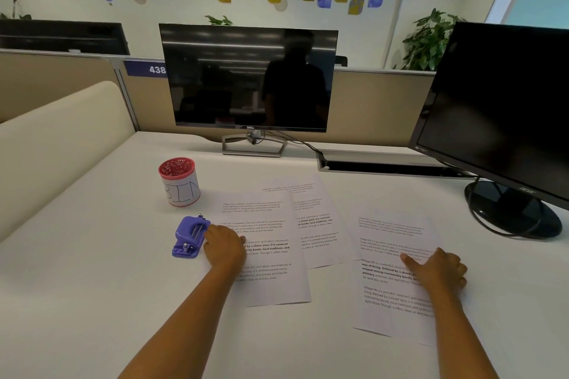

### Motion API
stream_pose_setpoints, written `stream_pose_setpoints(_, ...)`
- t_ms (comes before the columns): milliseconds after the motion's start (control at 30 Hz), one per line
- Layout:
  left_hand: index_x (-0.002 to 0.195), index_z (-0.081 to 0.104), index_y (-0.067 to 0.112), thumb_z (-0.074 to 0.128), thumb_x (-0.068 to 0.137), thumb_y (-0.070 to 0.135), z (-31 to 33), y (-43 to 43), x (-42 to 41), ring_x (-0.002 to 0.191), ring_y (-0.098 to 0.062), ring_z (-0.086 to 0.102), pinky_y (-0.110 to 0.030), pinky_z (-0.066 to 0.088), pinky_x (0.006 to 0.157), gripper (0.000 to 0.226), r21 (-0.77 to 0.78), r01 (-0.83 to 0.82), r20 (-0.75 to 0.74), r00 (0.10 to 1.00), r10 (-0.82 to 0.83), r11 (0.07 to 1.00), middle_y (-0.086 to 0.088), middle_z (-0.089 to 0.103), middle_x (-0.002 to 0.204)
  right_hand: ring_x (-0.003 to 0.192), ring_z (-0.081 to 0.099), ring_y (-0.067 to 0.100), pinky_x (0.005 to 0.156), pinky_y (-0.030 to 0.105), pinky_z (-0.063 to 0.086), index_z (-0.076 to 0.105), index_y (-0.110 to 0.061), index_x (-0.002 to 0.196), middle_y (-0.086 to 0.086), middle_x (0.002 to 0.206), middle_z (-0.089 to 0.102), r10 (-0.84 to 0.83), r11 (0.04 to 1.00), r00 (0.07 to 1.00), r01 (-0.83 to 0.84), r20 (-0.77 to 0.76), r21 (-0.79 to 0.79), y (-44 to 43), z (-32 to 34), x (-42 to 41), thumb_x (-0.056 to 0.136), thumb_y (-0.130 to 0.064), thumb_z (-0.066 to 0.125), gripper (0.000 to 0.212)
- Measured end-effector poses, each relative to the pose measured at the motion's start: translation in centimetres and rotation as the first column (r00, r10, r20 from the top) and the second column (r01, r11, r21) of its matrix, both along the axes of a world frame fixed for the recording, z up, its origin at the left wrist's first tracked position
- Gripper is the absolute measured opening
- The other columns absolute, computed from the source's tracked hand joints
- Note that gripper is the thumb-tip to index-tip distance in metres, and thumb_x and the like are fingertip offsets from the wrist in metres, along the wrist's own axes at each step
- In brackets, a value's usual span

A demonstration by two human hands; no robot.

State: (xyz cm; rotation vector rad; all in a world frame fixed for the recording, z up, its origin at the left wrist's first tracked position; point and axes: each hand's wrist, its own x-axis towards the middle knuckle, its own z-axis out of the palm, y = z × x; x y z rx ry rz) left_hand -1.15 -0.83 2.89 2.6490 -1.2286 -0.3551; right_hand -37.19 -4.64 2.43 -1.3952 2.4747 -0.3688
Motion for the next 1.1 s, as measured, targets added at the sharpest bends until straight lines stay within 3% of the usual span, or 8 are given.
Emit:
stream_pose_setpoints(267, 0.132, 0.035, -0.005, 0.062, 0.085, 0.031, 0.5, -0.2, -0.5, 0.127, -0.030, 0.040, -0.035, 0.040, 0.102, 0.064, -0.081, -0.048, -0.114, 0.993, 0.038, 0.996, -0.020, 0.038, 0.138, 0.121, 0.038, 0.037, 0.099, 0.044, 0.039, 0.035, 0.001, 0.125, 0.028, 0.131, 0.036, -0.092, 0.988, 0.995, 0.086, 0.039, 0.131, -0.6, 1.1, -0.2, 0.065, -0.054, 0.074, 0.091)
stream_pose_setpoints(367, 0.129, 0.037, -0.004, 0.072, 0.077, 0.031, 1.2, -0.8, -0.1, 0.125, -0.031, 0.043, -0.035, 0.040, 0.102, 0.072, -0.043, -0.117, -0.194, 0.975, 0.107, 0.992, -0.021, 0.041, 0.136, 0.130, 0.031, 0.041, 0.107, 0.048, 0.029, 0.032, 0.001, 0.130, 0.030, 0.138, 0.031, -0.093, 0.981, 0.994, 0.082, 0.051, 0.177, -0.9, 1.5, -0.5, 0.066, -0.051, 0.075, 0.094)
stream_pose_setpoints(533, 0.130, 0.038, 0.000, 0.077, 0.071, 0.028, 1.7, -1.2, 0.6, 0.125, -0.034, 0.045, -0.043, 0.037, 0.104, 0.076, 0.061, -0.208, -0.309, 0.926, 0.216, 0.976, -0.020, 0.046, 0.134, 0.129, 0.034, 0.043, 0.107, 0.051, 0.025, 0.032, -0.001, 0.130, 0.029, 0.136, 0.038, -0.051, 0.980, 0.994, 0.032, 0.093, 0.199, -1.2, 1.6, -1.1, 0.065, -0.053, 0.075, 0.094)
stream_pose_setpoints(633, 0.129, 0.040, 0.004, 0.076, 0.072, 0.032, 1.6, -1.2, 0.9, 0.125, -0.034, 0.047, -0.047, 0.033, 0.107, 0.073, 0.096, -0.194, -0.313, 0.925, 0.215, 0.976, -0.016, 0.052, 0.131, 0.126, 0.038, 0.044, 0.106, 0.053, 0.026, 0.032, -0.005, 0.133, 0.026, 0.134, 0.043, -0.038, 0.989, 0.981, 0.009, 0.191, 0.148, -1.1, 1.7, -1.0, 0.065, -0.045, 0.079, 0.092)
stream_pose_setpoints(733, 0.125, 0.045, 0.007, 0.075, 0.074, 0.032, 1.5, -1.2, 0.8, 0.121, -0.031, 0.050, -0.045, 0.035, 0.107, 0.065, 0.080, -0.198, -0.337, 0.917, 0.213, 0.977, -0.014, 0.056, 0.127, 0.117, 0.049, 0.042, 0.096, 0.051, 0.040, 0.036, -0.006, 0.132, 0.024, 0.128, 0.051, 0.003, 0.999, 0.959, -0.017, 0.283, 0.045, -0.9, 2.2, -0.9, 0.067, -0.025, 0.082, 0.083)
stream_pose_setpoints(900, 0.120, 0.051, 0.003, 0.074, 0.075, 0.013, 2.2, -0.9, 0.7, 0.107, -0.032, 0.060, -0.036, 0.049, 0.085, 0.051, -0.035, -0.222, -0.499, 0.849, 0.175, 0.974, -0.016, 0.060, 0.119, 0.087, 0.055, 0.032, 0.082, 0.045, 0.051, 0.039, -0.010, 0.130, 0.022, 0.120, 0.058, 0.044, 0.999, 0.925, -0.029, 0.377, -0.046, -0.6, 4.2, -1.5, 0.071, -0.004, 0.076, 0.070)
stream_pose_setpoints(1000, 0.128, 0.046, 0.004, 0.074, 0.074, 0.008, 2.9, -0.9, 1.1, 0.114, -0.034, 0.056, -0.040, 0.048, 0.090, 0.061, -0.048, -0.215, -0.536, 0.830, 0.156, 0.976, -0.018, 0.056, 0.127, 0.097, 0.058, 0.036, 0.082, 0.042, 0.049, 0.039, -0.012, 0.133, 0.021, 0.126, 0.055, 0.086, 0.992, 0.907, -0.041, 0.413, -0.117, -0.6, 6.3, -1.8, 0.073, 0.000, 0.074, 0.071)
stream_pose_setpoints(1100, 0.131, 0.040, 0.000, 0.072, 0.076, 0.007, 3.7, -1.1, 1.5, 0.120, -0.034, 0.052, -0.039, 0.046, 0.094, 0.064, 0.007, -0.195, -0.495, 0.852, 0.173, 0.981, -0.020, 0.052, 0.132, 0.103, 0.059, 0.039, 0.086, 0.045, 0.049, 0.042, -0.014, 0.133, 0.019, 0.127, 0.057, 0.146, 0.979, 0.930, -0.086, 0.336, -0.187, -0.3, 9.2, -1.4, 0.078, -0.006, 0.070, 0.062)
